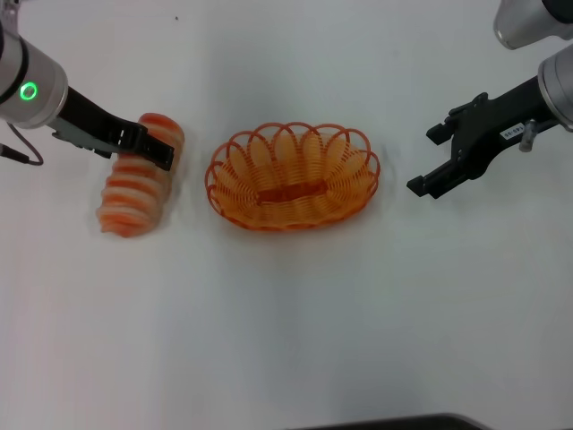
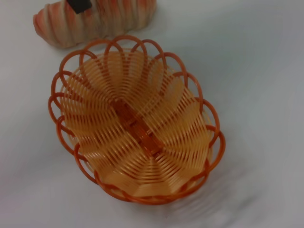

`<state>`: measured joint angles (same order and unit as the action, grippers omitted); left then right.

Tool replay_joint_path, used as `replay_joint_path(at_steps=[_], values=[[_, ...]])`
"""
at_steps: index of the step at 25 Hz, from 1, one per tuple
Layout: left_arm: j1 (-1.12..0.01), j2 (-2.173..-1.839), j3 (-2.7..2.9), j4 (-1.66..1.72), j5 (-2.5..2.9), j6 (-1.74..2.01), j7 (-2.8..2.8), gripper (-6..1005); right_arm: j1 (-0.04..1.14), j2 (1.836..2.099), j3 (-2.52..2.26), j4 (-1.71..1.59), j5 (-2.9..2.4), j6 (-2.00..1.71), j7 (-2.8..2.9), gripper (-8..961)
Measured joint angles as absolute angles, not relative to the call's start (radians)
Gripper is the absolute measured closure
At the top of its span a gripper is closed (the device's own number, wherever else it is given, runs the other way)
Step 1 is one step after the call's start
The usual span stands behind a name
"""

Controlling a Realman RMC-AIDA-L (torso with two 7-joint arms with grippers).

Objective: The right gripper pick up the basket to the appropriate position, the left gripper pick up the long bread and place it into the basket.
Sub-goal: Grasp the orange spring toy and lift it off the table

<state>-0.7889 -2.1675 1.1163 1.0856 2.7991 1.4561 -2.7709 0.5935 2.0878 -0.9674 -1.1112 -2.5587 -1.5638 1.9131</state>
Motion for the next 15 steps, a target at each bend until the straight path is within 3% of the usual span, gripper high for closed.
replay_joint_path(at_steps=[15], values=[[-0.792, -2.167, 1.165, 1.014, 2.832, 1.364, -2.788, 95, 0.587, 2.088, -0.968, -1.108, -2.559, -1.562, 1.904, 6]])
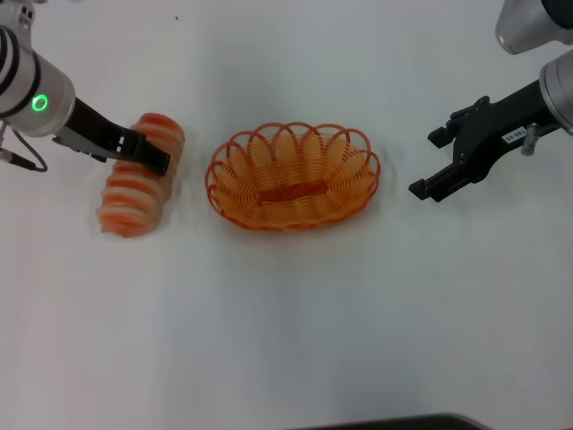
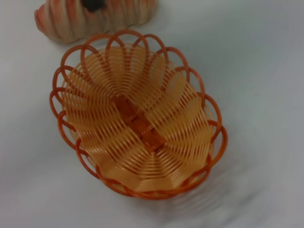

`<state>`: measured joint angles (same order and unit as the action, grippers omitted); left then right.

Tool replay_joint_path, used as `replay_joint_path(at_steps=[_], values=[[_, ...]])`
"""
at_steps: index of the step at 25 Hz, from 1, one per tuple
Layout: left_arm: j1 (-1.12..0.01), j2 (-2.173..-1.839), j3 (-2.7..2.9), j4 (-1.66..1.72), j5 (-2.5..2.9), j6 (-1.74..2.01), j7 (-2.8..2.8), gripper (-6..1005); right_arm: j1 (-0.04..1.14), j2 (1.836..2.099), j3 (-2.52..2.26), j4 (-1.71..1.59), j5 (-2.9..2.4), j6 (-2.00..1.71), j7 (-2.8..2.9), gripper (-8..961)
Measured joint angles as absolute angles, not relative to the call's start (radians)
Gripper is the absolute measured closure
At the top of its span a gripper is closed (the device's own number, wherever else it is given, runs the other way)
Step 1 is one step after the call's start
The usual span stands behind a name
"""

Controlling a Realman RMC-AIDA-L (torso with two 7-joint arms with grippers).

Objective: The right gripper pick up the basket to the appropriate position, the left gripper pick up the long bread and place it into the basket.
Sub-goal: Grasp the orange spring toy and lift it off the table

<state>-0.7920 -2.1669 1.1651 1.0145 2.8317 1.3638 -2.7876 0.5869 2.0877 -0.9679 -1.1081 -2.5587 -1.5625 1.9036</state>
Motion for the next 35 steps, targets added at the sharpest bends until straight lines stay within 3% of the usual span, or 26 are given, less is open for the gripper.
replay_joint_path(at_steps=[25, 35], values=[[-0.811, -2.166, 1.242, 0.946, 2.832, 1.31, -2.778, 95, 0.588, 2.088, -0.969, -1.106, -2.559, -1.555, 1.904, 8], [-0.82, -2.16, 1.242, 0.948, 2.832, 1.322, -2.773, 295, 0.59, 2.088, -0.969, -1.107, -2.559, -1.557, 1.912, 9]])
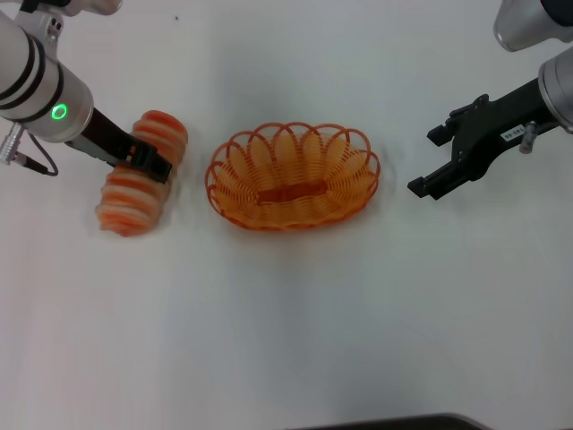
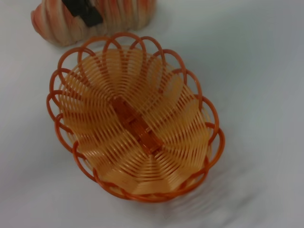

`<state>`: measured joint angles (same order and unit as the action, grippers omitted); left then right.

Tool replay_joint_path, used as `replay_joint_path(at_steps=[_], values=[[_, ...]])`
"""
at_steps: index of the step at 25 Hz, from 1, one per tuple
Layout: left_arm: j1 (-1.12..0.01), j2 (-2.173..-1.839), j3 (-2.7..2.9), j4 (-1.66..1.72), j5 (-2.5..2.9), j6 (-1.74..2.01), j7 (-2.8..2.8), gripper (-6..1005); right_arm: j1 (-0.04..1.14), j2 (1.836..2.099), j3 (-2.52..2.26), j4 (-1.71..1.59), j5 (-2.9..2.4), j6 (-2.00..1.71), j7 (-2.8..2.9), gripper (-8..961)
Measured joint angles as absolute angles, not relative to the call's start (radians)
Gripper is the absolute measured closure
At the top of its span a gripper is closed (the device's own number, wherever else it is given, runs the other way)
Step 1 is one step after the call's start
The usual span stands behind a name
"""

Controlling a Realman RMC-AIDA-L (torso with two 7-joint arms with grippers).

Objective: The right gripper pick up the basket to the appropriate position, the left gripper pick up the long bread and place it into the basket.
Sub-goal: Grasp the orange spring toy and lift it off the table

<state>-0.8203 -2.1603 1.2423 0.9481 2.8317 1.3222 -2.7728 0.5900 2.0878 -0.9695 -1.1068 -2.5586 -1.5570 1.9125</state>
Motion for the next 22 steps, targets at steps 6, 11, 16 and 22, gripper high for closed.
replay_joint_path(at_steps=[6, 11, 16, 22], values=[[-0.817, -2.159, 1.238, 0.95, 2.832, 1.322, -2.768, 352, 0.591, 2.088, -0.969, -1.107, -2.559, -1.557, 1.913, 9], [-0.815, -2.158, 1.237, 0.952, 2.832, 1.322, -2.763, 387, 0.592, 2.089, -0.969, -1.107, -2.559, -1.557, 1.913, 8], [-0.815, -2.155, 1.234, 0.953, 2.832, 1.324, -2.763, 437, 0.593, 2.089, -0.969, -1.107, -2.559, -1.557, 1.913, 8], [-0.815, -2.155, 1.233, 0.954, 2.832, 1.331, -2.762, 491, 0.592, 2.089, -0.969, -1.106, -2.559, -1.557, 1.913, 9]])
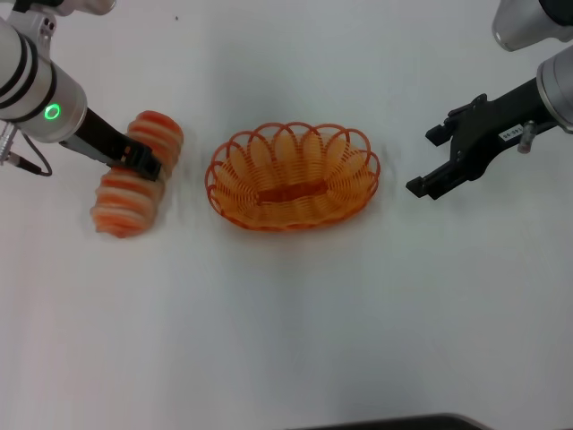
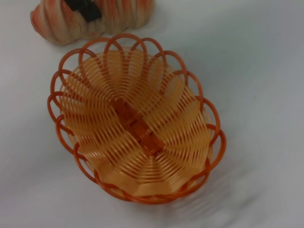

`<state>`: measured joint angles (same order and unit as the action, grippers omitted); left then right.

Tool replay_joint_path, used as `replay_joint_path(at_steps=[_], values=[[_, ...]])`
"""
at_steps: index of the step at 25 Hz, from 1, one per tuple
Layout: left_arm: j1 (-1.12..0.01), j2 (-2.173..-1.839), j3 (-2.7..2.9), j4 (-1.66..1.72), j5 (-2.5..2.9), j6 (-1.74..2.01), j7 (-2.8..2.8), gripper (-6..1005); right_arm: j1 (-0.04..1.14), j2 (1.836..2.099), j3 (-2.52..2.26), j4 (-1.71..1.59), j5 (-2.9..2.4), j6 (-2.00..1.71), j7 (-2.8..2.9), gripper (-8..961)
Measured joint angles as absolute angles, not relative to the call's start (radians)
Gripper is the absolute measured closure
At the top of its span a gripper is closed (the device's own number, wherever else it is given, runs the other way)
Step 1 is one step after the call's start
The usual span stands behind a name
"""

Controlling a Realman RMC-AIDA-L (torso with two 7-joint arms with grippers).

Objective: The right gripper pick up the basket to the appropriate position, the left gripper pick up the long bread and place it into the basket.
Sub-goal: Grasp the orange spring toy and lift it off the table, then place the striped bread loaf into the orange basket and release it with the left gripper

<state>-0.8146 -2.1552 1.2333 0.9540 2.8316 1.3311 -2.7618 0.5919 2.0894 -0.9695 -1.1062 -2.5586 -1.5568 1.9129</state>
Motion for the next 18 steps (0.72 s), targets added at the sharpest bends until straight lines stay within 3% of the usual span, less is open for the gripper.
replay_joint_path(at_steps=[11, 18], values=[[-0.839, -2.154, 1.068, 1.027, 2.818, 1.412, -2.55, 559, 0.588, 2.088, -0.969, -1.106, -2.559, -1.557, 1.912, 8], [-0.89, -2.083, 0.875, 1.125, 2.672, 1.629, -2.141, 626, 0.583, 2.086, -0.969, -1.106, -2.56, -1.561, 1.909, 9]])
